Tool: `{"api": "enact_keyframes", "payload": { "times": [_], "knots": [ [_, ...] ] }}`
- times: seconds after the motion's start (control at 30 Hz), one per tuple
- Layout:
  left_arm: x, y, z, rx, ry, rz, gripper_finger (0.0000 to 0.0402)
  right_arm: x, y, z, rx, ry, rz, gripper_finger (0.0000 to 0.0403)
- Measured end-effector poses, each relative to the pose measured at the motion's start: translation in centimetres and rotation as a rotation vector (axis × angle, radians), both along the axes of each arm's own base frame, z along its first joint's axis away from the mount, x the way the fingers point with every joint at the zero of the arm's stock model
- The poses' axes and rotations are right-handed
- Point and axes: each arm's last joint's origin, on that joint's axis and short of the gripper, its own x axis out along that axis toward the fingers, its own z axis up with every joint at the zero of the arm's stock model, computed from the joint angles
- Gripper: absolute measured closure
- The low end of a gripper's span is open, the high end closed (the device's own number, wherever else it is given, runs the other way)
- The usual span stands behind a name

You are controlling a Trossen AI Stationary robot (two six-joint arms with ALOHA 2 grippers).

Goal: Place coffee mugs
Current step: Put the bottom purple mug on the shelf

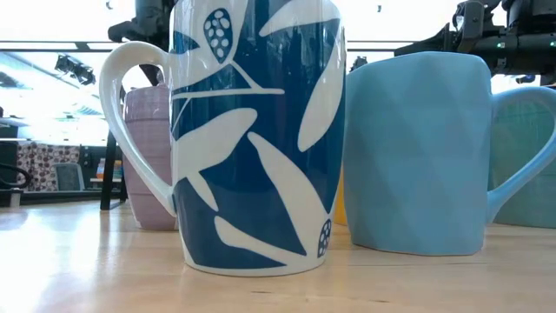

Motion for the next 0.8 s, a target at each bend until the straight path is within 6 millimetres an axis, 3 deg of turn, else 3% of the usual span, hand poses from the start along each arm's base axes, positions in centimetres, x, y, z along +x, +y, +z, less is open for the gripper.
{"api": "enact_keyframes", "payload": {
  "times": [0.27, 0.8],
  "knots": [
    [0.6, -0.6, 0.0, 0.021, 0.015, 0.037, 0.0199, 0.0, 0.0, 0.0, -0.001, 0.001, 0.000, 0.0285],
    [-0.1, -1.1, 3.9, 0.082, -0.052, 0.201, 0.0191, 0.0, 0.0, 0.0, -0.001, 0.003, 0.000, 0.0285]
  ]
}}
